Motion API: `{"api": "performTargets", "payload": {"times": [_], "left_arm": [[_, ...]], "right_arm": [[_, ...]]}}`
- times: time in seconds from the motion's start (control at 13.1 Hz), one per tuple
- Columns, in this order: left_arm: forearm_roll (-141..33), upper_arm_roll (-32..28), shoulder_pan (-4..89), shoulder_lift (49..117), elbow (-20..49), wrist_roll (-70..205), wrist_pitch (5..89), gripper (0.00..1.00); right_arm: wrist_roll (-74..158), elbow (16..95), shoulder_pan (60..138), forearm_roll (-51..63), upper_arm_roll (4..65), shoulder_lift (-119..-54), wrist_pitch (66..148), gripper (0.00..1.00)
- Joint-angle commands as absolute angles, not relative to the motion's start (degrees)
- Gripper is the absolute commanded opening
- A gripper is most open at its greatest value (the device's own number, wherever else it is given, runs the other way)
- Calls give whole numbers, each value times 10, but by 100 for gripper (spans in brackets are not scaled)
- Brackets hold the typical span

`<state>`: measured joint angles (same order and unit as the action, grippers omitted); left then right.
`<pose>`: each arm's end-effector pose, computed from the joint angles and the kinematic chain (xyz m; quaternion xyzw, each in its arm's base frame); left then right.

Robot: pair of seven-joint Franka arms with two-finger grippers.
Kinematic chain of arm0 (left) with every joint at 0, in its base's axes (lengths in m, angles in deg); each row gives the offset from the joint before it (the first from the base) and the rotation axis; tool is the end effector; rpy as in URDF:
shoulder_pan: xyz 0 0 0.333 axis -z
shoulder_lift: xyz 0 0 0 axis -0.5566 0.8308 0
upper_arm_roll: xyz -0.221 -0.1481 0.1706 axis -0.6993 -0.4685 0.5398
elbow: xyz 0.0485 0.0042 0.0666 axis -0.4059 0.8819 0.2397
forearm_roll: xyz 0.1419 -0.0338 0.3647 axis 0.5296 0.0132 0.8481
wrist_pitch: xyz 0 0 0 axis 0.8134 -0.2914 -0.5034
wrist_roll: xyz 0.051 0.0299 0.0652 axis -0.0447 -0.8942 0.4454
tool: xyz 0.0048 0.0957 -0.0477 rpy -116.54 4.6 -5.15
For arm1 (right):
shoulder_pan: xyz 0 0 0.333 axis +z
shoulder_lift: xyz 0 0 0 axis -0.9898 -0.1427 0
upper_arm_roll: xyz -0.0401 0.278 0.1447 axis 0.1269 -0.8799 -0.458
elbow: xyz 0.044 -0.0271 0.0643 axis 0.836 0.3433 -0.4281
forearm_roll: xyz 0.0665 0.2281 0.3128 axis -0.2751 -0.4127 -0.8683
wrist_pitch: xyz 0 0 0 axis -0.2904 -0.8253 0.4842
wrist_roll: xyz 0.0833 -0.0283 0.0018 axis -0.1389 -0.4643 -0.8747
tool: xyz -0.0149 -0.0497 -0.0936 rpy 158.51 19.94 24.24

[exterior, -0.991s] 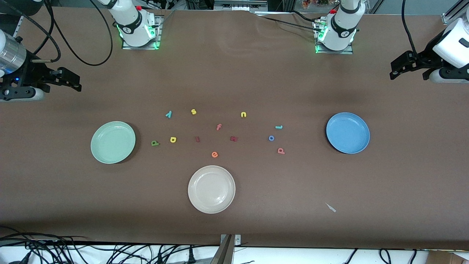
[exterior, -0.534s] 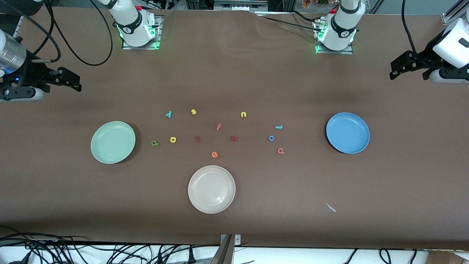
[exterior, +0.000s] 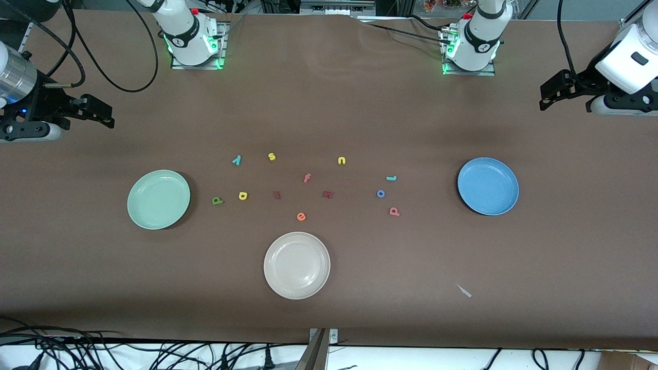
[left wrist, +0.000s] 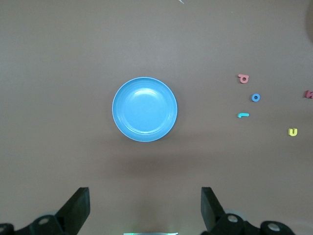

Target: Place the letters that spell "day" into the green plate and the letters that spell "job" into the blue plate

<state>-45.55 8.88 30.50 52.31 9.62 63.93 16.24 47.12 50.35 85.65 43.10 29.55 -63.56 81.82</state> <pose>0.5178 -0.0437 0.6251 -0.9994 0.0114 0.0328 0.0026 0.5551 0.0294 0.5855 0.9989 0.0269 -0.0387 0.0035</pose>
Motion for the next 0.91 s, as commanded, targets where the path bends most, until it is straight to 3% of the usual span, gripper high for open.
{"api": "performTargets", "payload": {"times": [0.0,0.84], "left_arm": [[-438,89,311,530,76,645,147,100],[-437,65,310,530,62,645,133,100]], "right_arm": [[473,511,853,434,292,-628,821,100],[473,510,854,434,292,-628,823,100]]}}
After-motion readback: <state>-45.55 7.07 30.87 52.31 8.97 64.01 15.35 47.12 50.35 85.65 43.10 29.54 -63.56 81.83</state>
